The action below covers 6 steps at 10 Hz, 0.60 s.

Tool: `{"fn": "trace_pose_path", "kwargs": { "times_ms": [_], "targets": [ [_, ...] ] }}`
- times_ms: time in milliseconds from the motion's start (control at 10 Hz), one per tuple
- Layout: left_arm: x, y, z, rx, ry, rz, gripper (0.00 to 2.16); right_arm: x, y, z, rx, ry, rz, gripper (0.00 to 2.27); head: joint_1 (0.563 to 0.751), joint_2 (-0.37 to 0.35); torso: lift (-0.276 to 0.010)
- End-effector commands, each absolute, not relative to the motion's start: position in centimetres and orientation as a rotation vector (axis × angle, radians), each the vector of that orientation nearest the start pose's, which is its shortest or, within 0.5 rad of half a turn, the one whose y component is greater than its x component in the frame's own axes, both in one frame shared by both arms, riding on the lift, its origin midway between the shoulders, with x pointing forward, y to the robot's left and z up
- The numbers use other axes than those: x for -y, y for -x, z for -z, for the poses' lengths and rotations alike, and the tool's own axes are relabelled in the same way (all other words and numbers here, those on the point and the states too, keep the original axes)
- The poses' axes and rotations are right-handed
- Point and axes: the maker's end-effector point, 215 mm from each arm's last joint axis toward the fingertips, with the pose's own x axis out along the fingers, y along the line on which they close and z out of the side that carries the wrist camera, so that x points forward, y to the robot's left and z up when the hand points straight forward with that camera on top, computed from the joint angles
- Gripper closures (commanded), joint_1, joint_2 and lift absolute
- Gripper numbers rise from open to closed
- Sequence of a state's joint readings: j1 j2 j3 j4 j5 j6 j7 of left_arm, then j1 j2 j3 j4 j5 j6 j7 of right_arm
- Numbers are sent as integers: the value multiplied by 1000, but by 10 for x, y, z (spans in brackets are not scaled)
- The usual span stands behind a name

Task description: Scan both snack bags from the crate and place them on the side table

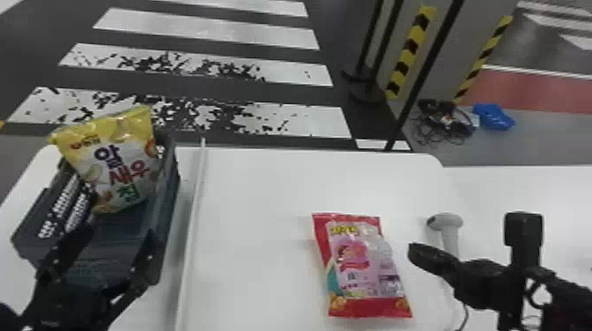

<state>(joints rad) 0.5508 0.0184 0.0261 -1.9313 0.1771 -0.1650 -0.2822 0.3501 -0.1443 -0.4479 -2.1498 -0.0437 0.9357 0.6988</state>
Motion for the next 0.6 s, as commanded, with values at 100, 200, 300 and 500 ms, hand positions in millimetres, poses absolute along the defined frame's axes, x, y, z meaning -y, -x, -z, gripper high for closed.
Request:
{"fn": "trace_pose_path", "kwargs": {
  "times_ms": [100, 200, 300, 500],
  "targets": [
    [-194, -416, 360, 5, 145, 237, 83, 391, -420, 433, -600, -95, -163, 259, 695, -235, -95],
    [-194, -416, 359, 7, 142, 236, 83, 402, -425, 439, -585, -90, -140, 87, 695, -254, -95],
    [-194, -416, 359, 7, 141, 237, 83, 415, -425, 448, -598, -88, -98, 87, 695, -267, -95],
    [-194, -415, 356, 11, 137, 238, 83, 425, -434, 453, -566, -63, -69, 90, 695, -290, -95]
  ]
}}
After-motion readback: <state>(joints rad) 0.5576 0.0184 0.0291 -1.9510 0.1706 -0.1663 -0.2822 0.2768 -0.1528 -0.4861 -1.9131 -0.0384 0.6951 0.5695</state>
